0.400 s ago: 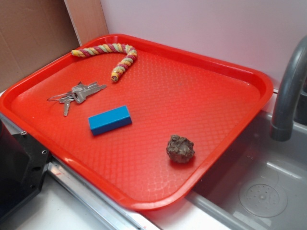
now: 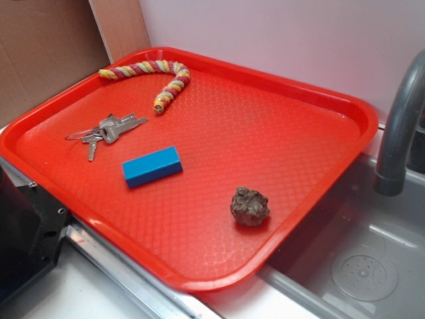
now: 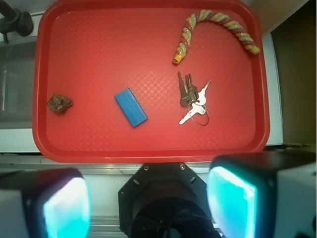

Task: Grab the rock.

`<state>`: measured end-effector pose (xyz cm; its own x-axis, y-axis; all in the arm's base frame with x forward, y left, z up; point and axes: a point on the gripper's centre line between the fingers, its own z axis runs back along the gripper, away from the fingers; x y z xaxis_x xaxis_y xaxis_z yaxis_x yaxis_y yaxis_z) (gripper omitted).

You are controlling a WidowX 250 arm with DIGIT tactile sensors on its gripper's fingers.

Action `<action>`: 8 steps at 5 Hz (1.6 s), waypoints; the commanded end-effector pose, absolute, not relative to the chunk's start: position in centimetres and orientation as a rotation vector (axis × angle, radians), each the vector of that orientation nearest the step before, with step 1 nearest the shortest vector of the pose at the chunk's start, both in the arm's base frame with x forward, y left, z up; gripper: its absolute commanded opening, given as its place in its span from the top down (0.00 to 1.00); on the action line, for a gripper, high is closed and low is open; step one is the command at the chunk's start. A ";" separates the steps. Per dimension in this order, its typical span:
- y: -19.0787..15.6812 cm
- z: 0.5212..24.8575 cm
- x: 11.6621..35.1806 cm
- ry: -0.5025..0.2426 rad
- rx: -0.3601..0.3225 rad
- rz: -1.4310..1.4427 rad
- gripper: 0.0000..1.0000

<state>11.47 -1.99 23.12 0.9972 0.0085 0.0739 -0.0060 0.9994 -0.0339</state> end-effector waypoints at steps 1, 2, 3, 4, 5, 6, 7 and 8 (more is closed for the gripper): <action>-4.5 21.7 12.9 -0.172 -0.083 -0.183 0.00; -6.2 20.3 13.9 -0.249 -0.092 -0.297 0.00; -8.7 18.6 15.2 -0.320 -0.078 -0.480 0.00; -10.2 16.9 16.3 -0.362 -0.074 -0.517 0.00; -11.8 14.8 17.5 -0.367 -0.103 -0.597 0.00; -13.8 12.5 18.4 -0.347 -0.176 -0.702 0.00; -15.8 10.2 18.5 -0.317 -0.215 -0.822 0.00; -17.9 7.8 18.2 -0.270 -0.196 -0.895 0.00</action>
